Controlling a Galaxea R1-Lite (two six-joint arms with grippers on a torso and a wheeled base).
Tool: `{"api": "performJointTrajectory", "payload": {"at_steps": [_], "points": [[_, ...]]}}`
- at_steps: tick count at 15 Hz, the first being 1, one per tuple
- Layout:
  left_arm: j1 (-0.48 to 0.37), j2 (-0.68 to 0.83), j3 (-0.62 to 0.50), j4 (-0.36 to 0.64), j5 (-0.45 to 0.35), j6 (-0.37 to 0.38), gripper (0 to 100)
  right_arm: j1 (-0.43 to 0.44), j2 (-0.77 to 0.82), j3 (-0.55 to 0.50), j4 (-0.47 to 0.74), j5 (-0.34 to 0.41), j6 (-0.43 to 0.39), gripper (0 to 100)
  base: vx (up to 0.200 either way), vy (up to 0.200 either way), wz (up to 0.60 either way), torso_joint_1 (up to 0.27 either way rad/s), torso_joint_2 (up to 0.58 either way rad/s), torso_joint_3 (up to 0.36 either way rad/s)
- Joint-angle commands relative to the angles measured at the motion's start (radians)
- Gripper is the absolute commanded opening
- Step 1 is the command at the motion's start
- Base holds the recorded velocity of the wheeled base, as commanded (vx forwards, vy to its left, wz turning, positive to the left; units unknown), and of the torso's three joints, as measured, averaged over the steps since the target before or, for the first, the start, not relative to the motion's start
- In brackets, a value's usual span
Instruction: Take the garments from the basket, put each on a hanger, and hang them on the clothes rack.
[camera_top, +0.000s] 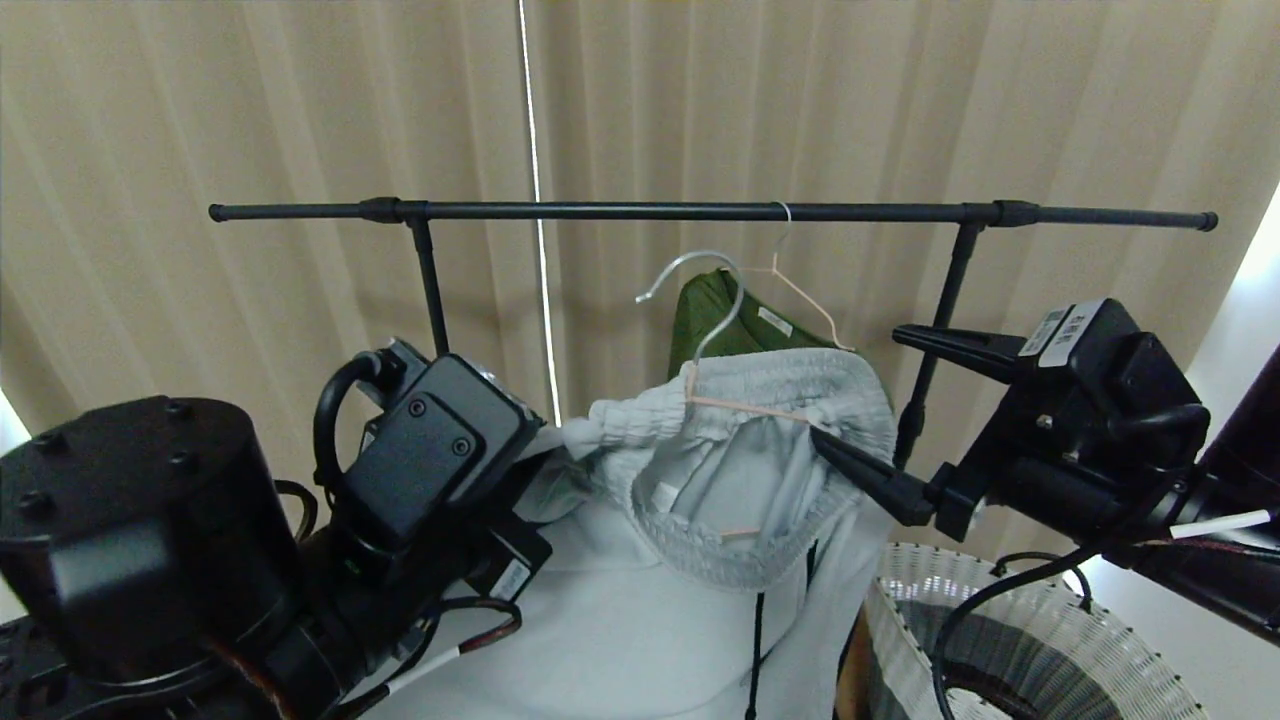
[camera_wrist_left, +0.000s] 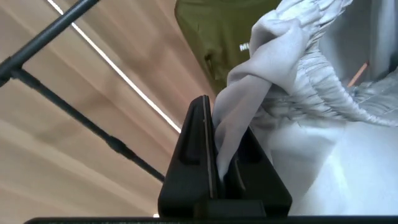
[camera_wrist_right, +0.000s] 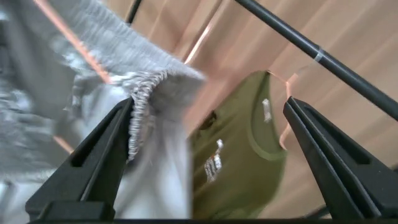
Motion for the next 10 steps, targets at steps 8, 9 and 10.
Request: {"api": "performJointTrajectory", "payload": {"at_steps": [8,9,10], "points": [[0.071,0.046,-0.016,-0.103,0.003,-0.005,0,0.015,-0.025,0.01,0.057,-0.001,0.0,100,0.0,0.0,0.0,0.0,0.0,0.0],[0.066,0.046,-0.015,-0.109,0.001,-0.007,0,0.015,-0.02,-0.036,0.118,0.0,0.0,100,0.0,0.0,0.0,0.0,0.0,0.0],[0.06,0.047,-0.015,-0.115,0.001,-0.007,0,0.015,-0.011,-0.062,0.148,0.002,0.0,100,0.0,0.0,0.0,0.0,0.0,0.0]]}}
